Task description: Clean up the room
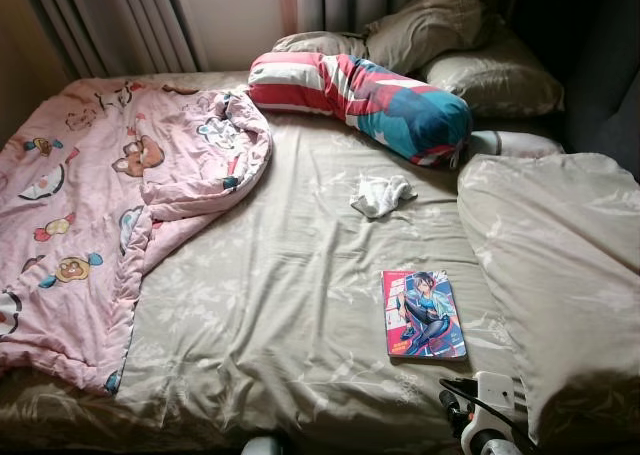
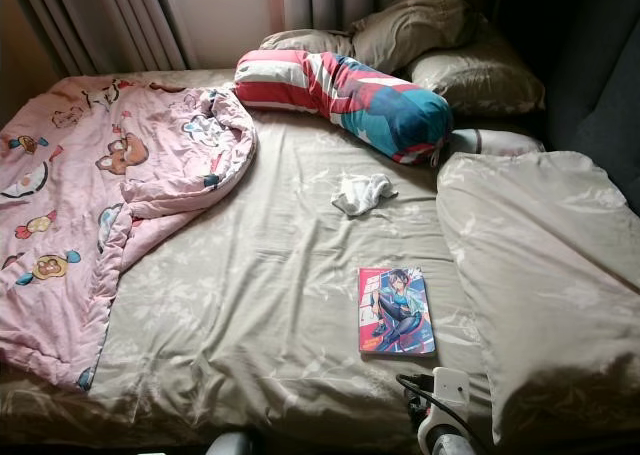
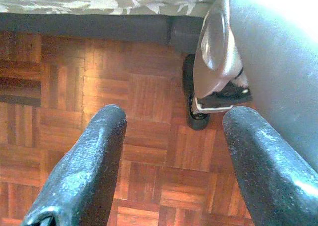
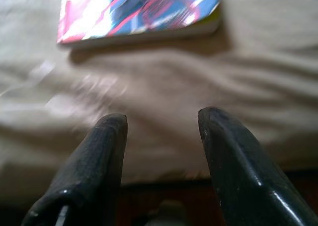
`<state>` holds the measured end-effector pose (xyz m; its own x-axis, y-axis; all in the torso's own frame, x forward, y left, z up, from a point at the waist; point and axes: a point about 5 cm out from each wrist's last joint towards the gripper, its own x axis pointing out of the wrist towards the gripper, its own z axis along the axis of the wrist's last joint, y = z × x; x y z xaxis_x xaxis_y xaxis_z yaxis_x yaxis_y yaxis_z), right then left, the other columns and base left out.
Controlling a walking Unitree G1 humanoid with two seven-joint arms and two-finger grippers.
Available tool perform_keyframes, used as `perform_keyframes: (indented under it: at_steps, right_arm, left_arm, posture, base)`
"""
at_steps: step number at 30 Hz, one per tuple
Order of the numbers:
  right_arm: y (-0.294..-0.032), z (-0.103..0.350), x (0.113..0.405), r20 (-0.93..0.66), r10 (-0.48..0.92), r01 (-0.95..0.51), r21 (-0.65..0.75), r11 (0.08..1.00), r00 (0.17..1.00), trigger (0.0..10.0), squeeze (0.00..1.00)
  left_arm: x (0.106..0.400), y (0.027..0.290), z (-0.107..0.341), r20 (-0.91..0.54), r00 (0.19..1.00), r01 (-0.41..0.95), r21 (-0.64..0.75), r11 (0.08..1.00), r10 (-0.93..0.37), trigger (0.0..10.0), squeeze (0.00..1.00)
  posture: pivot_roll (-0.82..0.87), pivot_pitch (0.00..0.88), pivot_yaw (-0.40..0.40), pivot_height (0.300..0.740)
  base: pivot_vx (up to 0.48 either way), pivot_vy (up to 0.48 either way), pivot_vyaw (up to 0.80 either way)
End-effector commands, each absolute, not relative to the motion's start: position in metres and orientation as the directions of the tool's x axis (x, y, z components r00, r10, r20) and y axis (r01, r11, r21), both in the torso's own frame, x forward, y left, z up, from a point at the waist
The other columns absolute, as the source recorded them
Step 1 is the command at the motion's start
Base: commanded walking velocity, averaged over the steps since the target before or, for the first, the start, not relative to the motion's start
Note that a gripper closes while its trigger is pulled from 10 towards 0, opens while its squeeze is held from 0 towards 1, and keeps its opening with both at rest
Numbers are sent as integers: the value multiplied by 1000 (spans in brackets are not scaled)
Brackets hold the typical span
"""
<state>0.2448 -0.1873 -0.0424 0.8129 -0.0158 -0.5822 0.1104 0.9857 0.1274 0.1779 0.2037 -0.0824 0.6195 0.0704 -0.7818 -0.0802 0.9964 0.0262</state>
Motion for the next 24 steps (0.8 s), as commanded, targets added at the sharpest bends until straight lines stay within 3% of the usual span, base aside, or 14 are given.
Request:
perform_keyframes:
  at_steps: [1,8,24]
  right_arm:
    - [-183,-53,231,-636,-2,100,118,988,772,10000,0]
    - [-177,-69,210,-710,13,67,85,994,704,10000,0]
    - [-182,-77,195,-755,-32,83,30,996,655,10000,0]
  left_arm:
    - [173,199,-86,-797,601,-82,5,997,53,10000,0]
    - [172,198,-86,-798,600,-83,6,997,54,10000,0]
    - [171,197,-87,-801,597,-74,3,997,46,10000,0]
  posture:
    - [-26,130,34,698]
    - [-21,126,34,740]
    - [-27,115,32,740]
  base:
    - [0,0,0]
    - [0,0,0]
    - [0,0,0]
